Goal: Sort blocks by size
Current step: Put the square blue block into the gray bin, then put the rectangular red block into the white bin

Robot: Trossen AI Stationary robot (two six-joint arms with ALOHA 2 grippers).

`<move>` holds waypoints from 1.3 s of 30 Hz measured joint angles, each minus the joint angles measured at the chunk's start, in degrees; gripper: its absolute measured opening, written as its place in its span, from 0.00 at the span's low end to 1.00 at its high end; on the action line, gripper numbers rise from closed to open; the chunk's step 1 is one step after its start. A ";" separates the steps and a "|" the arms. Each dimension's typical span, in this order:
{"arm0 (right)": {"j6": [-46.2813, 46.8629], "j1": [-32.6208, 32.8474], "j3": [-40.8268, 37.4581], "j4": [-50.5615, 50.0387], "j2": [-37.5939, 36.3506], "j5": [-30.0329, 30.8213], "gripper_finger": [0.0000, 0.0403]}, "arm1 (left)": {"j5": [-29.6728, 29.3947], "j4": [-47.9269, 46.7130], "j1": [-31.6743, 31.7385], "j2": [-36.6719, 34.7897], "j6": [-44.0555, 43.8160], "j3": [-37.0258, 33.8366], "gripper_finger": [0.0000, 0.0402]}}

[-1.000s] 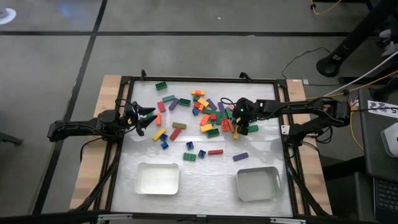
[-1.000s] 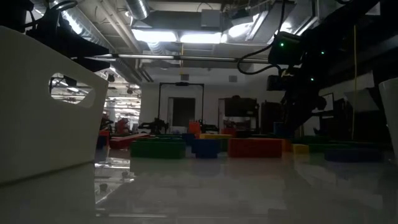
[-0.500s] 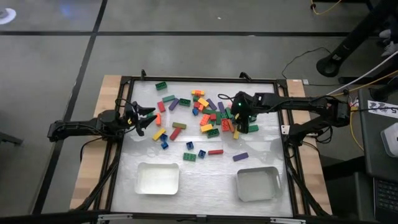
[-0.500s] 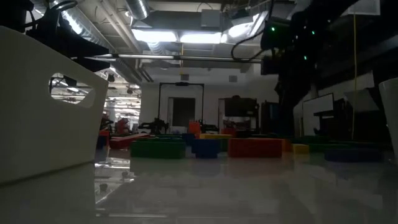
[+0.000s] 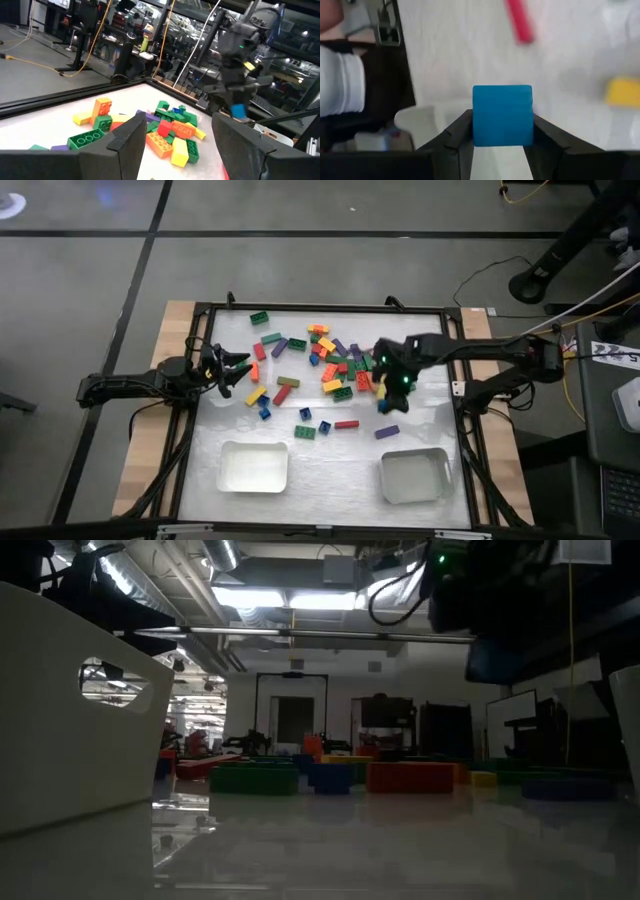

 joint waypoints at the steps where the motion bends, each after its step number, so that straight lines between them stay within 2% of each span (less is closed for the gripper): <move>1: 1.46 1.95 0.00 -0.39 0.00 0.01 0.35 | 0.00 -0.02 0.02 0.00 0.05 0.01 0.53; 10: 17.53 20.88 0.00 0.79 0.00 0.21 0.35 | 0.00 0.00 0.02 0.00 0.16 0.01 0.53; 20: 35.38 37.43 0.00 0.77 0.00 7.44 0.35 | 0.00 0.00 0.00 0.00 0.16 0.01 0.53; 24: 41.31 40.81 0.00 0.75 0.00 11.09 0.36 | 0.00 -0.02 0.01 0.02 0.16 0.00 0.53; 28: 44.43 42.55 0.00 0.71 0.00 13.07 0.41 | 0.00 -0.01 0.02 0.00 0.16 -0.01 0.53; 35: 44.41 42.72 0.00 0.64 0.00 15.32 0.54 | 0.00 0.00 0.00 0.00 0.16 -0.01 0.53; 39: 44.26 42.71 0.00 0.64 0.00 16.94 0.57 | 1.77 -0.12 -0.07 0.01 0.16 0.01 0.53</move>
